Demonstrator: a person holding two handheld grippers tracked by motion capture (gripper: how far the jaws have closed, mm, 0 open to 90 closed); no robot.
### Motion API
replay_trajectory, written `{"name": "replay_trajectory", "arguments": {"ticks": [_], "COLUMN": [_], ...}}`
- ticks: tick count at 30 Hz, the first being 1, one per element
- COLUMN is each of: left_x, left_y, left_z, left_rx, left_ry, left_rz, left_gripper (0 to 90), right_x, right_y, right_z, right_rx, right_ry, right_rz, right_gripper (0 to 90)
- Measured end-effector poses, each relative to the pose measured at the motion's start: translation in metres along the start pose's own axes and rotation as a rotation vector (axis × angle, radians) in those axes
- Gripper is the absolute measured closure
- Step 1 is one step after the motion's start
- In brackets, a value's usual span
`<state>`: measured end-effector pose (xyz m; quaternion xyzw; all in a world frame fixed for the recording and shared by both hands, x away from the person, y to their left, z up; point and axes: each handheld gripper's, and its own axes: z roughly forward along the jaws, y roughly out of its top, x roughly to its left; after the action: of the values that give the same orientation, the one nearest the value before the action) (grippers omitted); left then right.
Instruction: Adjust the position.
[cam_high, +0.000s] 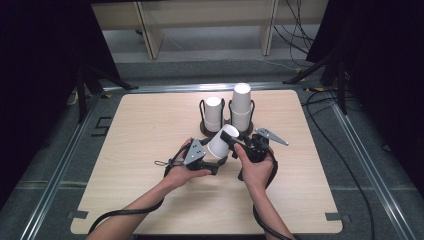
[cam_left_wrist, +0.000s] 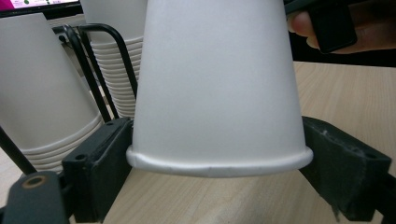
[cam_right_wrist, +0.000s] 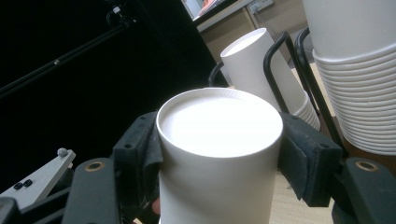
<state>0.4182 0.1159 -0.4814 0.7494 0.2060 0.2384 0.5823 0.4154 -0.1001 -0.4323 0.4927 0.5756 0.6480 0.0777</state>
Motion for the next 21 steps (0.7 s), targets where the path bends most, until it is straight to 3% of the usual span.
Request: {"name": "replay_trajectory", "arguments": {"ticks": [6,9,16,21], "left_x": [0.0,0.001,0.005,0.007], "left_y": [0.002,0.004,0.006,0.007], "left_z": [-0.002,-0.004,-0.008,-0.011], "left_rx": [-0.02,-0.006,0.015,0.019], "left_ry": [-0.007,-0.007,-0.023,-0.033], "left_rz": [0.006,0.012,0.017,0.007], "left_gripper": [18.3,20.6,27.3,29.9], "right_x": [-0.002,-0.002,-0.005,-0.006], "right_y": [0.001,0.001,0.001,0.001], "right_z": [-0.002,-0.002,-0.001,0.0], "right_rx": [-0.015,-0.019,-0.004,0.007], "right_ry": [0.011,0.028,0.039,0.045], "right_rz": [0.02,0.029,-0.028,-0.024], "right_gripper": [33.0,32.2,29.3,25.5]}}
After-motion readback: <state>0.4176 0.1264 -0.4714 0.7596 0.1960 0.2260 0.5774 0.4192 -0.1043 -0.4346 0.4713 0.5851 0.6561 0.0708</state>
